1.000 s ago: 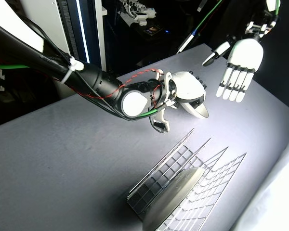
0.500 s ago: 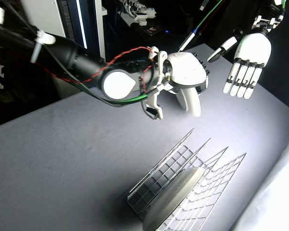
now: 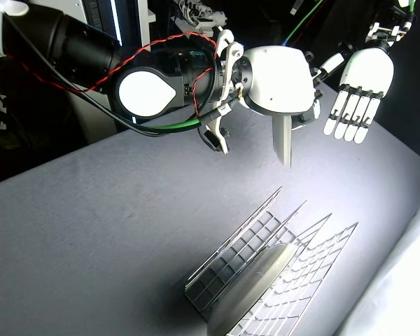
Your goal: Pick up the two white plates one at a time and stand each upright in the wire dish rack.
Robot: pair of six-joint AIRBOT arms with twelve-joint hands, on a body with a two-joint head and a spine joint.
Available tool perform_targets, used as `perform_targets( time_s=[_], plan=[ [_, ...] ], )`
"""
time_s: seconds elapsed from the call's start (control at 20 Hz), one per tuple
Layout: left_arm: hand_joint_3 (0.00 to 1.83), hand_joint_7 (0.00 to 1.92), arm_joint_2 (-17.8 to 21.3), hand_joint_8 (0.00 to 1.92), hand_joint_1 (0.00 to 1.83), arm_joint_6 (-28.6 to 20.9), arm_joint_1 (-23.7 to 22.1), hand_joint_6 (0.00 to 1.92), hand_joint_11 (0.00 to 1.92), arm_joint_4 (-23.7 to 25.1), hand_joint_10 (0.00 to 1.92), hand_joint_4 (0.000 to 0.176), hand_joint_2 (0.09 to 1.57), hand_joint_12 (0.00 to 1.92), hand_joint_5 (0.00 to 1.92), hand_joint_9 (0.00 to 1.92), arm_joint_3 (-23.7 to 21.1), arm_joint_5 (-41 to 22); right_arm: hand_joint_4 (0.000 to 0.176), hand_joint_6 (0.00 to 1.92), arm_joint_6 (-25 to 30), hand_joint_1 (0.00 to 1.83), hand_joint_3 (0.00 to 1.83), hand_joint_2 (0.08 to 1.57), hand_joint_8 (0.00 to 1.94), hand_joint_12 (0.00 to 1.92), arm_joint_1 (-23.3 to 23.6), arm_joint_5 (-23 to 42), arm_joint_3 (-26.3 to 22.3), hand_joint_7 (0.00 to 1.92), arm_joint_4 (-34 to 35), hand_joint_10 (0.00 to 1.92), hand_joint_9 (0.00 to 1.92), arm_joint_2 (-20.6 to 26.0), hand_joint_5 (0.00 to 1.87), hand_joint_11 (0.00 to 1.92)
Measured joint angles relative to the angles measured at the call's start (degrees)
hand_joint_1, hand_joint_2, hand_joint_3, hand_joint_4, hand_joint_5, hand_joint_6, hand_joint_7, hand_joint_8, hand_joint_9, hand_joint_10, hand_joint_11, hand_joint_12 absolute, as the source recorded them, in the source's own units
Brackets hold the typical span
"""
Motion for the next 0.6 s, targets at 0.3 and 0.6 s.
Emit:
perform_targets(
  time_s=[0.3,0.6],
  plan=[
    [0.0,0.0,0.04,0.0,0.0,0.26,0.5,0.0,0.0,-0.04,0.0,0.0,1.04,0.02,0.0,0.0,0.0,0.09,0.0,1.0,-0.04,1.38,0.0,1.1,0.86,1.33,2.82,-4.15,0.07,1.04,14.16,1.15,0.99,0.46,0.89,0.88],
    [0.0,0.0,0.04,0.0,0.0,0.39,0.72,0.0,0.0,0.0,0.0,0.0,1.05,0.0,0.0,0.0,0.0,0.22,0.0,0.94,-0.07,1.38,0.0,1.1,0.94,1.39,4.17,-4.81,1.92,1.03,22.8,1.18,0.97,0.42,0.9,0.84]
  ],
)
